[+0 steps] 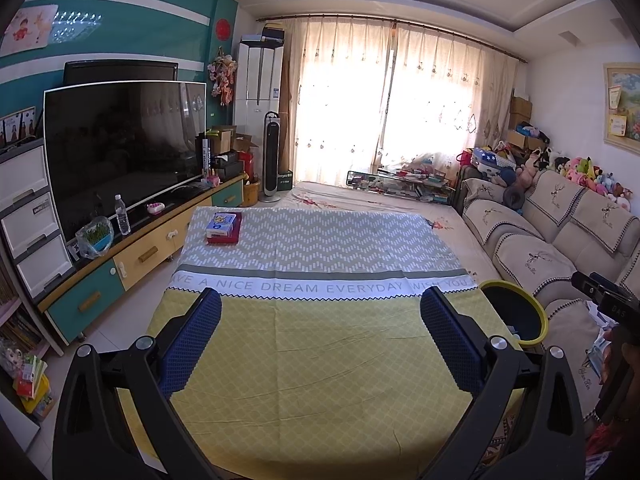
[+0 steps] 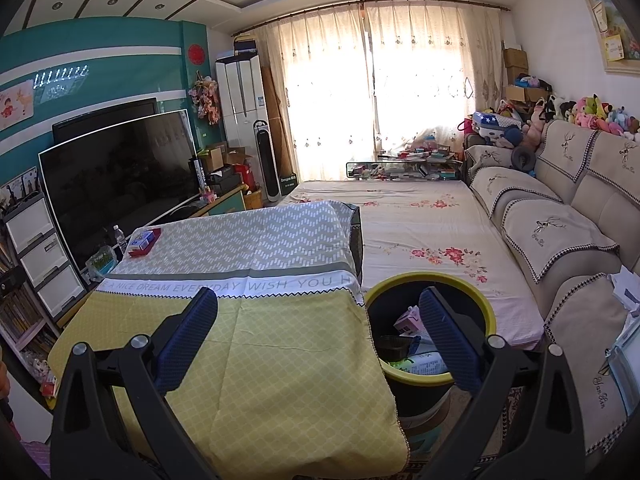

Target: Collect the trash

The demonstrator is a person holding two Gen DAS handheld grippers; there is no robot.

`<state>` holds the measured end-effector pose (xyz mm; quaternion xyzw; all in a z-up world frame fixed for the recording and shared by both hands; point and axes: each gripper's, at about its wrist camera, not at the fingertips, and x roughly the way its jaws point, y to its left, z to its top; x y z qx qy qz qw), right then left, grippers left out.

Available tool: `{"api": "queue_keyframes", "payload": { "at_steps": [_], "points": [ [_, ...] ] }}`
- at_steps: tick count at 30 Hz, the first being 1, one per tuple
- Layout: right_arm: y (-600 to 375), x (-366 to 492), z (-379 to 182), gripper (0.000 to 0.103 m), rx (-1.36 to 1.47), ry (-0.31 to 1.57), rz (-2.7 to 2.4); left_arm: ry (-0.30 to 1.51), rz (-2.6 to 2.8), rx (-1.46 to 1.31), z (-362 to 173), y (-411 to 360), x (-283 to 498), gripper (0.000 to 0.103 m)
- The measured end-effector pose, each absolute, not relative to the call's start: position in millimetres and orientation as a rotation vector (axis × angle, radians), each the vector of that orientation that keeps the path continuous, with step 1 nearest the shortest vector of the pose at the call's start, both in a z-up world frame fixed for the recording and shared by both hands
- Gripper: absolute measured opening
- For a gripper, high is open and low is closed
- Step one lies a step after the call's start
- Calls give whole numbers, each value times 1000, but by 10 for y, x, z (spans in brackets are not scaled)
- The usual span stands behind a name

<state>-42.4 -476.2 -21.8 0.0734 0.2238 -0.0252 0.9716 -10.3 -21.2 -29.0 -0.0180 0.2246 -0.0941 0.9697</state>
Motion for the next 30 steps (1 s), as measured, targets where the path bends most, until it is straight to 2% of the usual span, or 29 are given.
{"api": "queue_keyframes", "payload": {
  "at_steps": [30],
  "points": [
    [-4763,-412,-258,96,151,456,-51,484,-221,-69,-410,-139,2,98]
  ]
}}
